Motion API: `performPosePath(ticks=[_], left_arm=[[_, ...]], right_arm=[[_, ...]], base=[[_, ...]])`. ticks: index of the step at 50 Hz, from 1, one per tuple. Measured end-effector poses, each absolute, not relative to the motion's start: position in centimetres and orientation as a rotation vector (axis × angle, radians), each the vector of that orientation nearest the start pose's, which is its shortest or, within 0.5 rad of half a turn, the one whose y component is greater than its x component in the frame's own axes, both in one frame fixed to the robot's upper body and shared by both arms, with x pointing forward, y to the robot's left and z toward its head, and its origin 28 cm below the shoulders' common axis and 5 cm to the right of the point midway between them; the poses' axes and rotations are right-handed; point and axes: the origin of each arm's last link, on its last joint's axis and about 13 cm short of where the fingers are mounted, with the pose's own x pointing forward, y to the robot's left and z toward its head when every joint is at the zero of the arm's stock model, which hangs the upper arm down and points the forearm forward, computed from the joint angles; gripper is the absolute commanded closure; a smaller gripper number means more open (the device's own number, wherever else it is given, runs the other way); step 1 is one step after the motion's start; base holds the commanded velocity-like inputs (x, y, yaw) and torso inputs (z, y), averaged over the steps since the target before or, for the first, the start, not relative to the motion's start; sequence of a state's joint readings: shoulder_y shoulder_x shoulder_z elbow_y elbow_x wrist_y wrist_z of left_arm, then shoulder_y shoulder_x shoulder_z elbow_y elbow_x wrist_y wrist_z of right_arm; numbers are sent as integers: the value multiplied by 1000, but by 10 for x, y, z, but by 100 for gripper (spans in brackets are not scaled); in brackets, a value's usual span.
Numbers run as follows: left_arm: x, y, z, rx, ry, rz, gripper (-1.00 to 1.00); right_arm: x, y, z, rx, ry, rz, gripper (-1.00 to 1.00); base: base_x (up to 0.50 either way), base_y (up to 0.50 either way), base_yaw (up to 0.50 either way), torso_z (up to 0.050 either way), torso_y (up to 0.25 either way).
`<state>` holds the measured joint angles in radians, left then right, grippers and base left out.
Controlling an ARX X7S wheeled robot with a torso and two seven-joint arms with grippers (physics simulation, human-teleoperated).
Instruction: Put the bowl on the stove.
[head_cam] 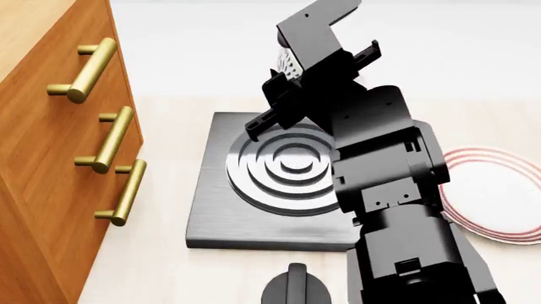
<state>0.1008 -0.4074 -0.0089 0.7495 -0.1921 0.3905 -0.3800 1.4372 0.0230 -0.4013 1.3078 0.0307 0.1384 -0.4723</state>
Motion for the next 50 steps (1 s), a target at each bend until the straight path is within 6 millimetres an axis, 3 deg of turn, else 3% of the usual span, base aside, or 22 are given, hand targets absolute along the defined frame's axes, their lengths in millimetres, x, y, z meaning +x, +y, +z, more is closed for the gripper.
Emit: performPosePath(ticks=[15,50], left_arm=[[154,243,179,-15,-1008,59,-100],[155,243,177,-21,-1007,69,-100]], right_arm=[[438,-102,228,-350,114,467,100],[438,-99,227,-512,156,466,100]], base=[[0,0,0,0,-136],[0,0,0,0,0]])
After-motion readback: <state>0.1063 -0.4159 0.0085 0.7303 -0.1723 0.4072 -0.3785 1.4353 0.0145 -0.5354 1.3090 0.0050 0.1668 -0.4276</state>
